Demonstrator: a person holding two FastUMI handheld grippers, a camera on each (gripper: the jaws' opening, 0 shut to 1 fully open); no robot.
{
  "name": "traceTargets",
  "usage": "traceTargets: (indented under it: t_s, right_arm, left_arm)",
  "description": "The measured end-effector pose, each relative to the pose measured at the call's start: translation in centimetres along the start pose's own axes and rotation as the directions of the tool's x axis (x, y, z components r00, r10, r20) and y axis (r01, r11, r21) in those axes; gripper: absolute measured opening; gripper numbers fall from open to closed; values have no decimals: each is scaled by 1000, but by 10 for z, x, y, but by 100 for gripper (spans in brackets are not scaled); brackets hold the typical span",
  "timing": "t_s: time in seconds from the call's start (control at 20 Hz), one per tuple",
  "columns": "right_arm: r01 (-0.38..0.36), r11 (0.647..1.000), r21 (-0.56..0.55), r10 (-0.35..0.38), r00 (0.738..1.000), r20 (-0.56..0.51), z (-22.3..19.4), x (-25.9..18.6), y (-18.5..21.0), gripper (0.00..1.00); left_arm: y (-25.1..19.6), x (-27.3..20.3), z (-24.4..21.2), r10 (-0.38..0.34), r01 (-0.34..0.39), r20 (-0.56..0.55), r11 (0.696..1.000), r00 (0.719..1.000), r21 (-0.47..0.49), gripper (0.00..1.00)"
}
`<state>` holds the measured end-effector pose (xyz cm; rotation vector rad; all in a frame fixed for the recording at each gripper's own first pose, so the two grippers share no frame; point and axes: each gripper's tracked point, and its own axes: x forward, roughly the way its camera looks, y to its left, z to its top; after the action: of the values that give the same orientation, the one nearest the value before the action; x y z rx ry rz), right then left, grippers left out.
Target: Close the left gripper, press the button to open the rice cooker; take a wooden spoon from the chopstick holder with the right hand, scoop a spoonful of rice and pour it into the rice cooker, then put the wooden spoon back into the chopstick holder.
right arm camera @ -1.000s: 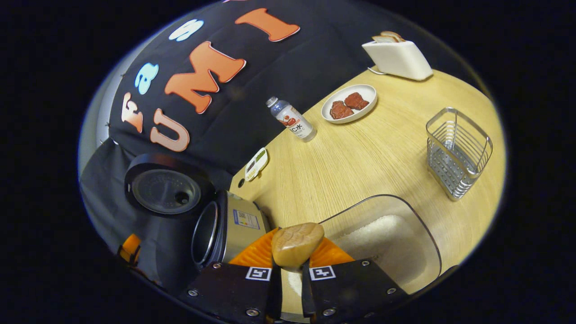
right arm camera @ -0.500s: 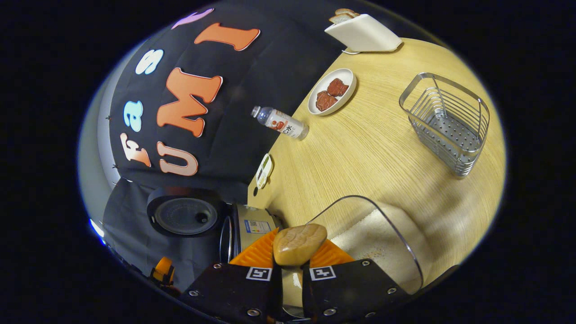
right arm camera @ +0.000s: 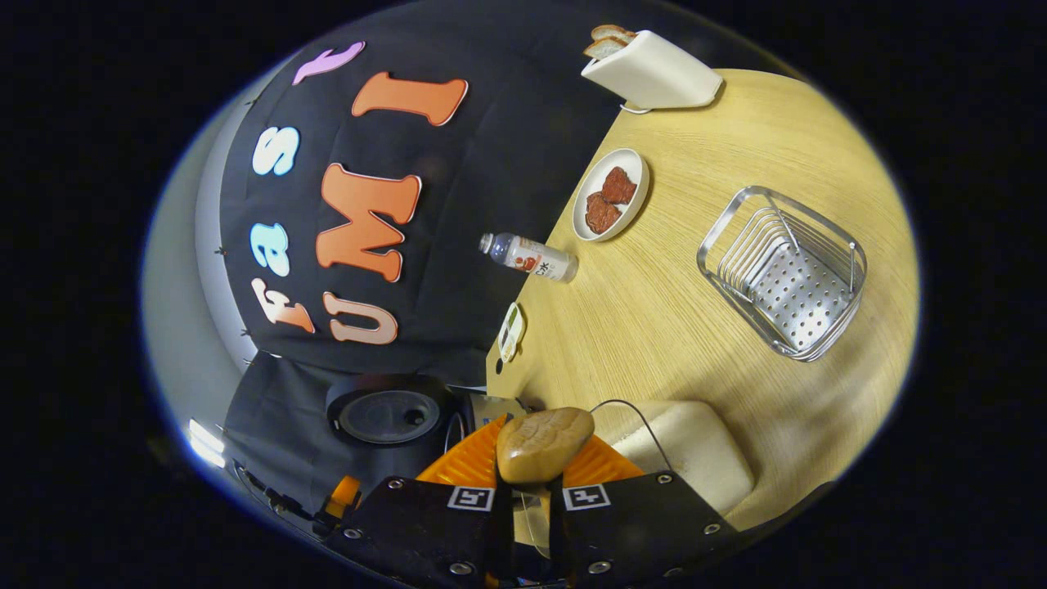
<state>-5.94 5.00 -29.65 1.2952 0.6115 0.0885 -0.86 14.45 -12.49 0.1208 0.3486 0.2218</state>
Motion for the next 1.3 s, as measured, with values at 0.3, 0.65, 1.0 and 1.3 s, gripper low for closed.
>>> traceTargets:
  t_s: [0.3, 0.65, 1.0, 1.3]
  right_arm:
    - [-144, 978, 153, 146, 989, -2, 19, -10, 36, 17]
    - [-234, 954, 188, 247, 968, -45, 17, 19, 102, 16]
    - [-298, 930, 214, 328, 937, -120, -11, 62, 169, 16]
    - [-297, 935, 195, 331, 927, -174, -45, 122, 206, 16]
  left_arm:
    - [12, -13, 3, 51, -51, 15, 998, 999, -32, 100]
    - [56, -33, -3, 161, -159, 13, 984, 987, -74, 97]
    - [99, -50, -12, 252, -249, 12, 962, 968, -113, 97]
    - [135, -55, -21, 305, -303, -2, 943, 952, -137, 97]
